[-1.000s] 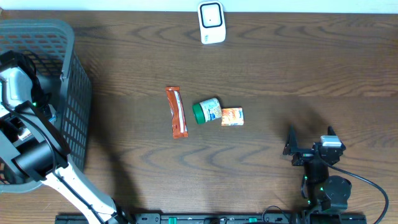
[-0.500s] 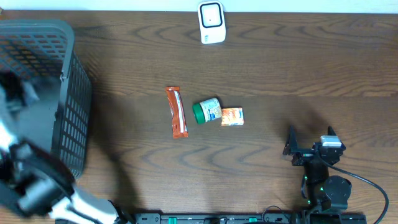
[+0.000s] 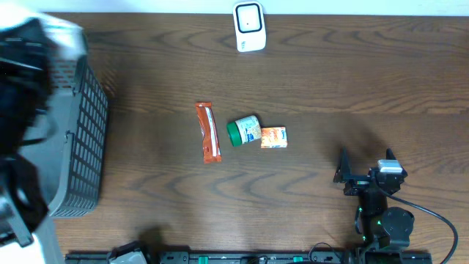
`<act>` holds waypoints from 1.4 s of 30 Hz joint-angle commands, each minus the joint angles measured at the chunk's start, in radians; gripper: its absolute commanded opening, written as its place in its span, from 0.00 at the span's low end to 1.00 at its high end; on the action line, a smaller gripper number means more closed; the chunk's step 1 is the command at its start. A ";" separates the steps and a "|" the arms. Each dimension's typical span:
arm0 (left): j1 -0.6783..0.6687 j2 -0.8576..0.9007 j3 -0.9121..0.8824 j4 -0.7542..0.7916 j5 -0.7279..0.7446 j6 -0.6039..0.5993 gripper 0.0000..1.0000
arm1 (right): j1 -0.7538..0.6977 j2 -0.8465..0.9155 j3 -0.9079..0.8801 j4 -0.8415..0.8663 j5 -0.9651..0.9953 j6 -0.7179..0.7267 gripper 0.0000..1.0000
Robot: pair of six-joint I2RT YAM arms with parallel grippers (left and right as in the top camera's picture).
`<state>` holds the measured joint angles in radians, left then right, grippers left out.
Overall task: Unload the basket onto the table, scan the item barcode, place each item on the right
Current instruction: 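Place the Panadol box left of the red bar with the left gripper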
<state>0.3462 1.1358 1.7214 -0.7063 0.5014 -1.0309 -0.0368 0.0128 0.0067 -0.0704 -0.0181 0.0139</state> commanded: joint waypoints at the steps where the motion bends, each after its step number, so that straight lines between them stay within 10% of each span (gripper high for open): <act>1: -0.233 0.037 -0.004 -0.063 -0.074 0.182 0.42 | 0.003 -0.004 -0.001 -0.004 0.002 0.007 0.99; 10: -0.552 0.275 -0.011 -0.422 -0.586 0.319 0.42 | 0.003 -0.004 -0.001 -0.004 0.002 0.007 0.99; 34: -0.618 0.792 -0.306 -0.328 -0.592 0.384 0.42 | 0.003 -0.004 -0.001 -0.004 0.002 0.007 0.99; 38: -0.618 0.792 -0.341 -0.309 -0.592 0.384 0.85 | 0.003 -0.004 -0.001 -0.004 0.002 0.007 0.99; 42: -0.618 0.764 -0.330 -0.322 -0.591 0.391 0.90 | 0.003 -0.004 -0.001 -0.004 0.002 0.007 0.99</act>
<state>-0.2718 1.9324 1.3804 -1.0168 -0.0689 -0.6529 -0.0368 0.0128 0.0067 -0.0704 -0.0181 0.0139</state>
